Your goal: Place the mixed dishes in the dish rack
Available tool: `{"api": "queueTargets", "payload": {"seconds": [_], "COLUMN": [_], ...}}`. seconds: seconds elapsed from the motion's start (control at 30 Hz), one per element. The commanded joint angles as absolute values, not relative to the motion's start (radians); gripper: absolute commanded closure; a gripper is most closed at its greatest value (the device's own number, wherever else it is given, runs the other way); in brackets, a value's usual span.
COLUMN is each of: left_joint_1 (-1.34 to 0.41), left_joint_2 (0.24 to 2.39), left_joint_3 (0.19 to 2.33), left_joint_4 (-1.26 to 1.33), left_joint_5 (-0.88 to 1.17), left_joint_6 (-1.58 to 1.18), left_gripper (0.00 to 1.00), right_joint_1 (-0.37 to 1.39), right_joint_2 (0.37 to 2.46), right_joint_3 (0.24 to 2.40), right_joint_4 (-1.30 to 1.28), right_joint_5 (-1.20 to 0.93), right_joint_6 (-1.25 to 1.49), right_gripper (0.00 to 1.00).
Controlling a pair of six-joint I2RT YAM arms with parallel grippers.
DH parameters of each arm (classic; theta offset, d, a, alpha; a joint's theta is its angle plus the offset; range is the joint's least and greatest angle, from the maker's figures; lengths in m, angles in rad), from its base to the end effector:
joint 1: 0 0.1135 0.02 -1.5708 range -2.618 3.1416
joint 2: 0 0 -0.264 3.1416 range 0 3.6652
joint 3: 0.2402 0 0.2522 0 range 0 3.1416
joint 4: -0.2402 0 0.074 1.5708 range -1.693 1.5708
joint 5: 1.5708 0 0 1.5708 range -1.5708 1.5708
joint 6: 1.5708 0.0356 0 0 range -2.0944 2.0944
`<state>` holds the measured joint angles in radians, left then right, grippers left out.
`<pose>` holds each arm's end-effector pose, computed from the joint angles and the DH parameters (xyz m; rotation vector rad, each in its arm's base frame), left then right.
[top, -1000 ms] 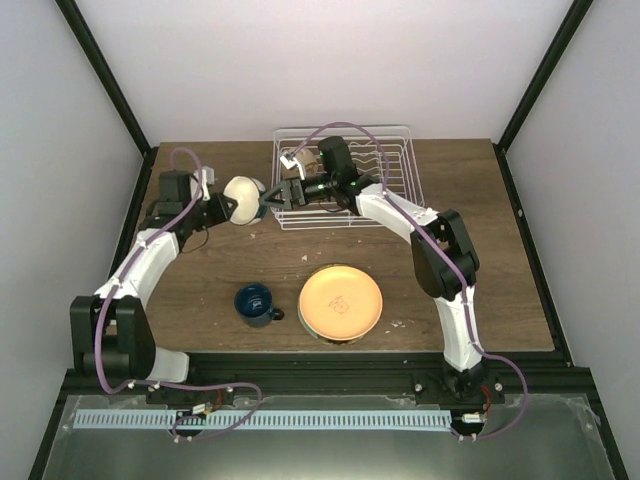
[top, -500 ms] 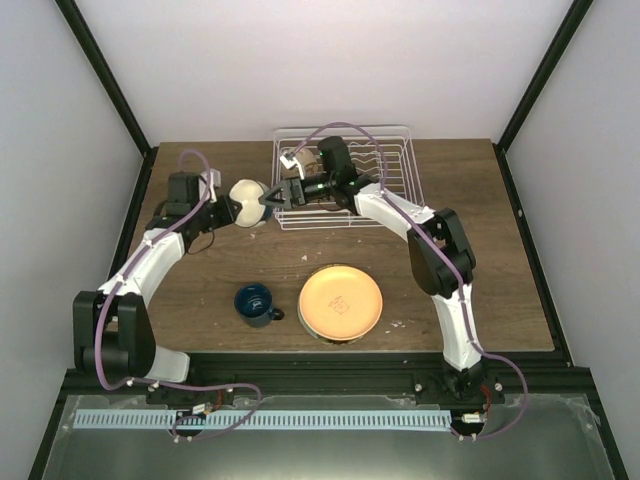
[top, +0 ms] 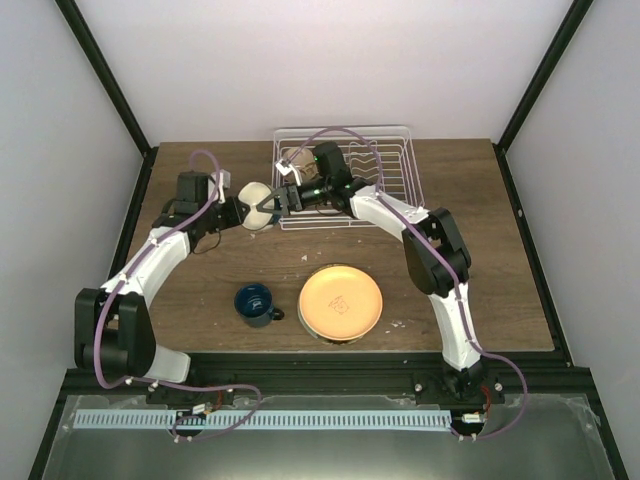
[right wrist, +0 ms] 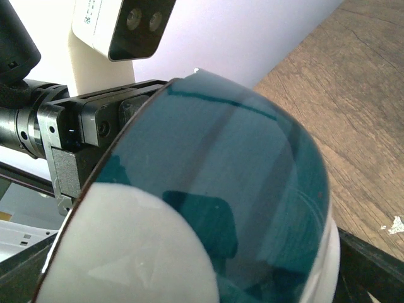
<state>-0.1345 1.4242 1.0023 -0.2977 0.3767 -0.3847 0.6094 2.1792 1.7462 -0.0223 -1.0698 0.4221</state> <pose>0.3055 -0.0546 0.2585 -0.0905 2.3264 -0.6972 0.3923 0.3119 0.2417 -0.9505 1.9793 1.6952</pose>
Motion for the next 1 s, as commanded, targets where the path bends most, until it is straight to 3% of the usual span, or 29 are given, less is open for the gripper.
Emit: {"api": "queueTargets", "payload": {"seconds": [0.0, 0.6, 0.97], "left_joint_1": [-0.133, -0.13, -0.13], "left_joint_2": [1.41, 1.407, 1.409], "left_joint_3": [1.052, 1.026, 1.0], "left_joint_4": [-0.245, -0.23, -0.203], "left_joint_5": [0.392, 0.371, 0.402], "left_joint_6": [-0.385, -0.379, -0.397], "left_gripper": [1.0, 1.0, 1.0], "right_joint_1": [0.617, 0.615, 0.615], "right_joint_2": [2.164, 2.116, 2.122], "right_joint_3": [1.773, 1.697, 1.696], "right_joint_4": [-0.059, -0.019, 0.087], "right_joint_5": [-1.043, -1.055, -1.087], "right_joint_6": [0.369, 0.356, 0.43], "right_gripper": [0.0, 0.0, 0.2]}}
